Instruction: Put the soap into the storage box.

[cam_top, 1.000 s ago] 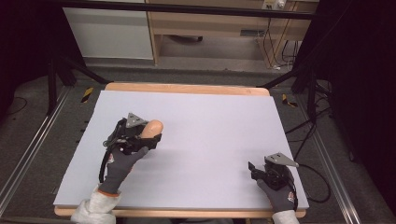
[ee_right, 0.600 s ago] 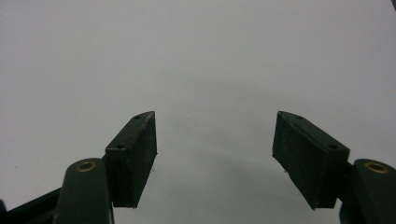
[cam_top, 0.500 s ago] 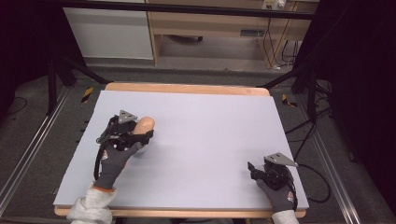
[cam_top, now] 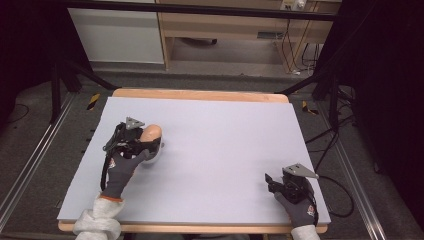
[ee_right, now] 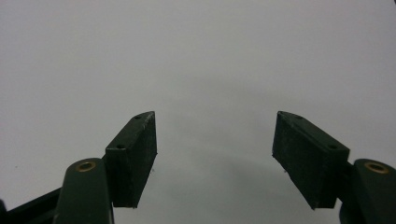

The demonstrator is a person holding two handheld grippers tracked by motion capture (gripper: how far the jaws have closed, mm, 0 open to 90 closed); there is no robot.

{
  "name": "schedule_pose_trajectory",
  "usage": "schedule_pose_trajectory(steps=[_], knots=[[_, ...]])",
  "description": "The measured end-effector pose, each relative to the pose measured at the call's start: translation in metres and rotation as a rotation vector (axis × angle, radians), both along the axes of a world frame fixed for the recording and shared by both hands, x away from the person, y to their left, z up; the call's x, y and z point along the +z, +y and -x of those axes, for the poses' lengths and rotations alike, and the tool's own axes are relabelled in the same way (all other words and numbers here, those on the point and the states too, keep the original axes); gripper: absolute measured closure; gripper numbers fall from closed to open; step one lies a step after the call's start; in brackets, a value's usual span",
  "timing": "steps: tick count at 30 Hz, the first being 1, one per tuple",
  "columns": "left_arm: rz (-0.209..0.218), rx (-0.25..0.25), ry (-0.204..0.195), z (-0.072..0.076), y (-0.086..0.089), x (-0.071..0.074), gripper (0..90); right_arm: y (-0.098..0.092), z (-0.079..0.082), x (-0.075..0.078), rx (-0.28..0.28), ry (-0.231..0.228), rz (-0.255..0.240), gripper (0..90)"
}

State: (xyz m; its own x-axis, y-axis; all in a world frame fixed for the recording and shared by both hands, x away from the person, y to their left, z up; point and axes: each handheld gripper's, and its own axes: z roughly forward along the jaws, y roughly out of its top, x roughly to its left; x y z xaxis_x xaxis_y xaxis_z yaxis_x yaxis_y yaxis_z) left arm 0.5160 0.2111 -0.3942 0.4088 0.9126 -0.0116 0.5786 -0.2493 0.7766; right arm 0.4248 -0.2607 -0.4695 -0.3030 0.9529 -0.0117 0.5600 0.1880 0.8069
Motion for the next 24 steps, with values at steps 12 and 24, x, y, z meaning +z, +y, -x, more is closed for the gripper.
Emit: schedule_pose_trajectory(steps=[12, 24], knots=[[-0.019, 0.024, 0.024, -0.009, 0.003, -0.011, 31.5, 0.001, 0.0, 0.0, 0.003, 0.005, -0.006, 30.5], [-0.031, 0.032, 0.045, -0.013, 0.006, -0.019, 31.5, 0.001, 0.0, -0.001, 0.005, 0.003, 0.001, 30.5]])
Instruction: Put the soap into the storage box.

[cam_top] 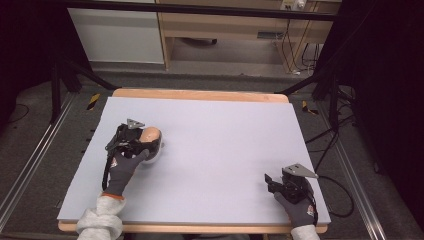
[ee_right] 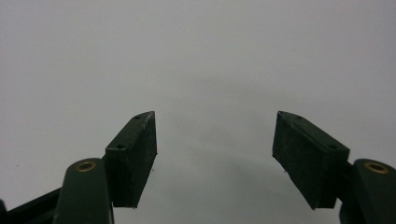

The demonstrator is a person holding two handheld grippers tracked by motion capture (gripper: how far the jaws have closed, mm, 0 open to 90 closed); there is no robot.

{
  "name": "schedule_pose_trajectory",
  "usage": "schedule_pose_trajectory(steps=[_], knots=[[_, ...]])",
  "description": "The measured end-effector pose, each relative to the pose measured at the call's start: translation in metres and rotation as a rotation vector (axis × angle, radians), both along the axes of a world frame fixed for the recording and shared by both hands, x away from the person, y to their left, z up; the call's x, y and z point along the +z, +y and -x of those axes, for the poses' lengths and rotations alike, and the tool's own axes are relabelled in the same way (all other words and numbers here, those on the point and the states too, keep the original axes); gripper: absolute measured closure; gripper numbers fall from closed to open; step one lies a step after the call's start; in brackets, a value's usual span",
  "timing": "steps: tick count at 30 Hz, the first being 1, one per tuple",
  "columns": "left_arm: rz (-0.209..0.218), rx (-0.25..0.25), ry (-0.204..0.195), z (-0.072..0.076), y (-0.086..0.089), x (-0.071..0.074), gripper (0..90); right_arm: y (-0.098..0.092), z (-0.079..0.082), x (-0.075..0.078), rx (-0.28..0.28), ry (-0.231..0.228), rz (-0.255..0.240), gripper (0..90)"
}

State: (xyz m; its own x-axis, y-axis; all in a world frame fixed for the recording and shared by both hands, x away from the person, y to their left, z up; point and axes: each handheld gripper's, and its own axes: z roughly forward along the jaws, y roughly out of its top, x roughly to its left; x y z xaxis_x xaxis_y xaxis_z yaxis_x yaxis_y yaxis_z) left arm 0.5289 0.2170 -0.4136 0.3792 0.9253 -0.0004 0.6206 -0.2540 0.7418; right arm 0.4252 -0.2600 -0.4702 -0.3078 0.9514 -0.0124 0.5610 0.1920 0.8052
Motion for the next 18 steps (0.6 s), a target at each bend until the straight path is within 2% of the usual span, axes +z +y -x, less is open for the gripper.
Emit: schedule_pose_trajectory(steps=[18], knots=[[-0.003, 0.008, 0.026, -0.003, 0.001, -0.014, 31.5, 0.001, 0.0, 0.0, 0.001, 0.005, -0.003, 30.4]])
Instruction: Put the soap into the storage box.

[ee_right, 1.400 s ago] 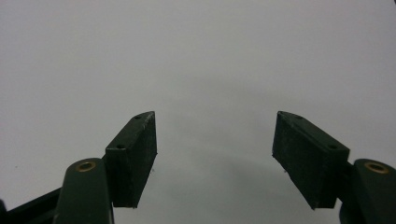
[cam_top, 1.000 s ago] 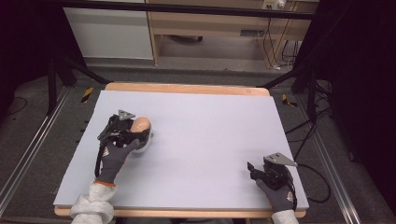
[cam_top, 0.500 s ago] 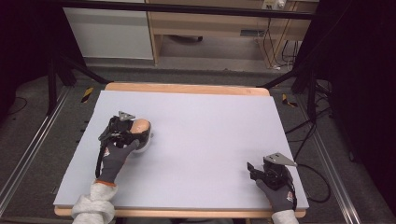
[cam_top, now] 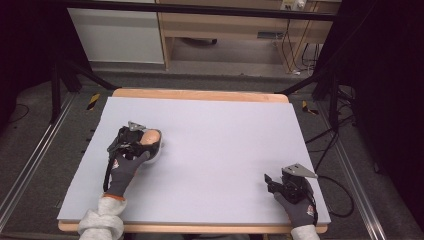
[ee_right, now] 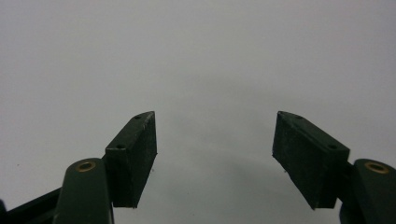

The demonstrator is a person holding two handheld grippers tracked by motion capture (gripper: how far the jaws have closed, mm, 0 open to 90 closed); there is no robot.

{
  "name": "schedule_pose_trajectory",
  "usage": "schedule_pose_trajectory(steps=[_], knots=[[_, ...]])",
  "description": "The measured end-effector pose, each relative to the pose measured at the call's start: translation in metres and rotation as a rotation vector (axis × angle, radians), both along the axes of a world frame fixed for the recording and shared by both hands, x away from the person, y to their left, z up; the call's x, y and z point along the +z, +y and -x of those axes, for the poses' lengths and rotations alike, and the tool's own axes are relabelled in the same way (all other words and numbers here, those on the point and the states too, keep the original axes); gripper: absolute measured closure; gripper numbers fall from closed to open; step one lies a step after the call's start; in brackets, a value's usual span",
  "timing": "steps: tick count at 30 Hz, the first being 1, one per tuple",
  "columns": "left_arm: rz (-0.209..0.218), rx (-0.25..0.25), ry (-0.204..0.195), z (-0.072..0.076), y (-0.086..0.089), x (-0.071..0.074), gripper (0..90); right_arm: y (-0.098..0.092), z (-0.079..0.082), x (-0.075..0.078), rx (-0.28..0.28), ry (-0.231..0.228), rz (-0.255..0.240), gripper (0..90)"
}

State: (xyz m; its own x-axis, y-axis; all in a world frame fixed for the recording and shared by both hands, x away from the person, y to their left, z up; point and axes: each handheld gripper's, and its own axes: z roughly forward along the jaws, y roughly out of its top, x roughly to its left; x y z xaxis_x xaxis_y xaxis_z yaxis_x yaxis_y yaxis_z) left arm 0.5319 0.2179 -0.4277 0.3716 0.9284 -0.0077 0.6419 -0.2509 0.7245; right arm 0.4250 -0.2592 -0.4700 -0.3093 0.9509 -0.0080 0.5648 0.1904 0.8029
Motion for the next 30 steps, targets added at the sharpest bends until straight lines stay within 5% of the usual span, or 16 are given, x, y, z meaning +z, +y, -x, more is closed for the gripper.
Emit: schedule_pose_trajectory(steps=[20, 30], knots=[[-0.007, 0.002, -0.019, 0.004, -0.004, -0.002, 27.9, 0.0, 0.0, 0.0, 0.005, 0.0, -0.001, 30.1], [0.026, -0.021, -0.044, 0.012, -0.002, 0.003, 28.4, 0.001, 0.0, 0.0, 0.002, 0.001, -0.003, 30.0]])
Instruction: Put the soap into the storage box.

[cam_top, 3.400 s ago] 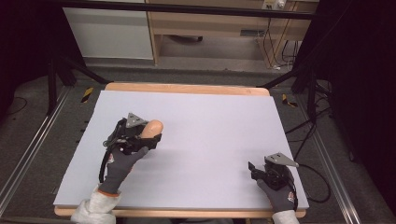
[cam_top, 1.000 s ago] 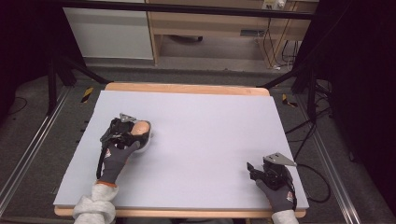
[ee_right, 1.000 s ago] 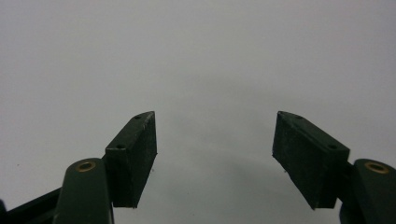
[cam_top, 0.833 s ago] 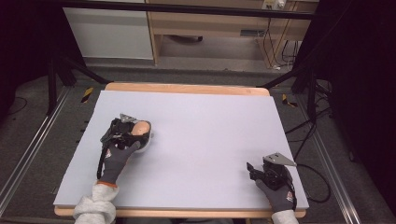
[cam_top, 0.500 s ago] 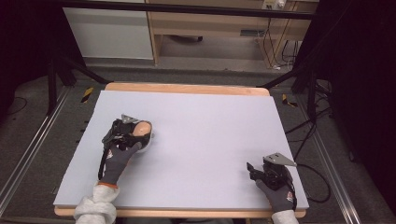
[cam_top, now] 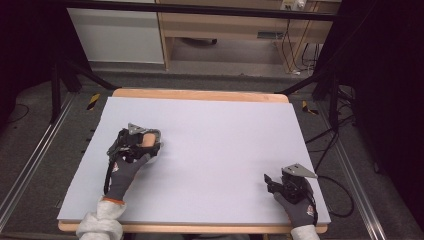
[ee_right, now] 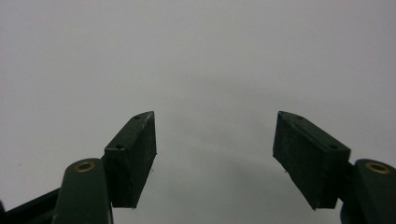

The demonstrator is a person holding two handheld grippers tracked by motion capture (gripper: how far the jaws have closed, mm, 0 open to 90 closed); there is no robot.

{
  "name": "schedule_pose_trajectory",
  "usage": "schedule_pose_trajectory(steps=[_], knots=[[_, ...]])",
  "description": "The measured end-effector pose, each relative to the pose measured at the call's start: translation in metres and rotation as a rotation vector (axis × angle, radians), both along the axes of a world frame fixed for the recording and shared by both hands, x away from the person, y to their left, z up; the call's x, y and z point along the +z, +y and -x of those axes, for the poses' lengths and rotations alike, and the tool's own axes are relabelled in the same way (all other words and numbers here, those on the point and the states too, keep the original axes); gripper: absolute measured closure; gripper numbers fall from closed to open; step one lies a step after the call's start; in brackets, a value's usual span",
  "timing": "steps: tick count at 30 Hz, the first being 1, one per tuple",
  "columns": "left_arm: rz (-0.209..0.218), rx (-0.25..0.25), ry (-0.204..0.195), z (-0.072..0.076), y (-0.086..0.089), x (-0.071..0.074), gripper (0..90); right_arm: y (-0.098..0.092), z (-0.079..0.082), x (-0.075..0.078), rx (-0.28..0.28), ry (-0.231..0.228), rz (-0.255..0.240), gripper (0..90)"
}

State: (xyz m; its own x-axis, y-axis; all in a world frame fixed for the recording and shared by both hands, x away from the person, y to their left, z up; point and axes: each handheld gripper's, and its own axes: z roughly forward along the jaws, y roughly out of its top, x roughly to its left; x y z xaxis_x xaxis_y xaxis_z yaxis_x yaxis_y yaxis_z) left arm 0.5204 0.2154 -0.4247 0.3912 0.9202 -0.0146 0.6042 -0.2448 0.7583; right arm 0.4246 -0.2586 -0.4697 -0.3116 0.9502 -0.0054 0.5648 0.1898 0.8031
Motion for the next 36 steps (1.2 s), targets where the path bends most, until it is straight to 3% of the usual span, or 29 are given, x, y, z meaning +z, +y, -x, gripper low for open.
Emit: schedule_pose_trajectory(steps=[12, 19, 36], knots=[[0.052, -0.082, -0.059, 0.028, 0.002, 0.015, 27.9, -0.002, 0.0, 0.001, -0.008, -0.01, 0.001, 29.4], [0.042, -0.112, -0.062, 0.046, 0.01, 0.013, 25.5, -0.003, 0.001, 0.001, -0.014, -0.004, -0.005, 28.7], [0.066, -0.049, -0.075, 0.08, 0.053, -0.006, 20.7, -0.016, 0.001, -0.005, -0.065, 0.005, -0.016, 26.4]])
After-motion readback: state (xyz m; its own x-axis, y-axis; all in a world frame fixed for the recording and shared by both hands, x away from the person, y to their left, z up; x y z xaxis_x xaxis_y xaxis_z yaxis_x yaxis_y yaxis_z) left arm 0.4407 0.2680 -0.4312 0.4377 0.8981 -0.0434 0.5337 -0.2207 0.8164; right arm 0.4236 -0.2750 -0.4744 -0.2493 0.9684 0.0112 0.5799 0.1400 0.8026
